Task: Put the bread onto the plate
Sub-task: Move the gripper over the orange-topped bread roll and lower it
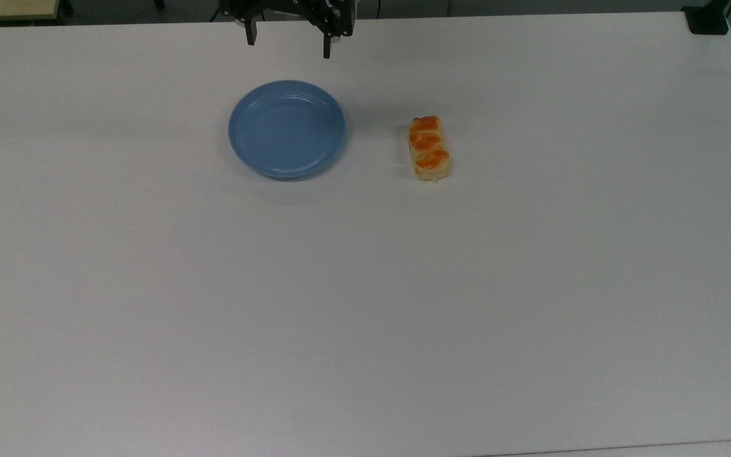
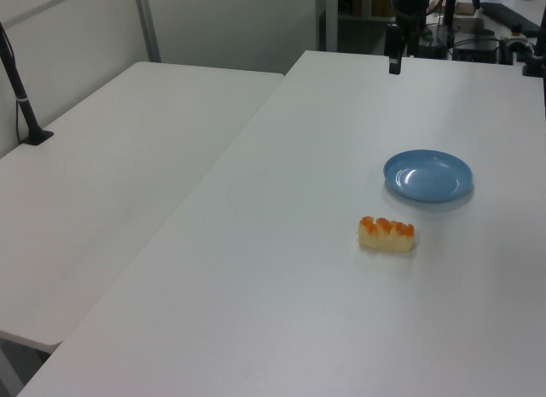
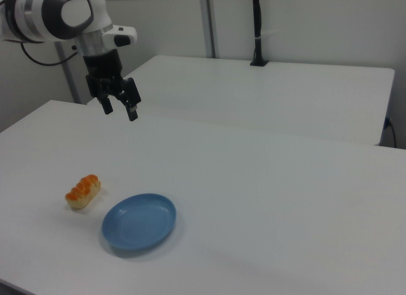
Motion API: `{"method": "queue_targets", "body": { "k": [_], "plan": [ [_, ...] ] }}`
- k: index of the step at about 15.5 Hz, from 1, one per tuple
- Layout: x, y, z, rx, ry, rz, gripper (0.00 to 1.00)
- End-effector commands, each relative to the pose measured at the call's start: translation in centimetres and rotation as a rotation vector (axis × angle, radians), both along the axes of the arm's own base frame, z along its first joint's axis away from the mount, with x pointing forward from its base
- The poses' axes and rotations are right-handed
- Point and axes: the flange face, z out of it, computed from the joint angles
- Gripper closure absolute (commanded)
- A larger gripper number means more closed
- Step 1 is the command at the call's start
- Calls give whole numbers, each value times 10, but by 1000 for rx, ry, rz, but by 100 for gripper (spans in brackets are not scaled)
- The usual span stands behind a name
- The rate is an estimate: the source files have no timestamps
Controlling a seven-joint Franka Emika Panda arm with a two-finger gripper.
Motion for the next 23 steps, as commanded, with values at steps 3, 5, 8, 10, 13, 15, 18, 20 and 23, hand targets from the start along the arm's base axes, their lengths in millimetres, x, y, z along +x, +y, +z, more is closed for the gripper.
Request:
{"method": "queue_targets", "body": {
  "k": [3, 5, 8, 10, 13, 15, 18, 20, 23],
  "plan": [
    [-5, -4, -3, 22, 32, 15, 0],
    [-5, -2, -3, 23, 30, 18, 0],
    [-6, 12, -16, 21, 49, 42, 0],
    [-11, 42, -37, 36, 77, 92, 0],
    [-24, 102, -94, 44, 122, 196, 0],
    [-26, 141, -144, 47, 110, 244, 0],
    [-22, 172, -194, 53, 116, 232, 0],
    [-21, 192, -224, 54, 119, 216, 0],
    [-23, 200, -248, 44, 154, 230, 0]
  ]
}}
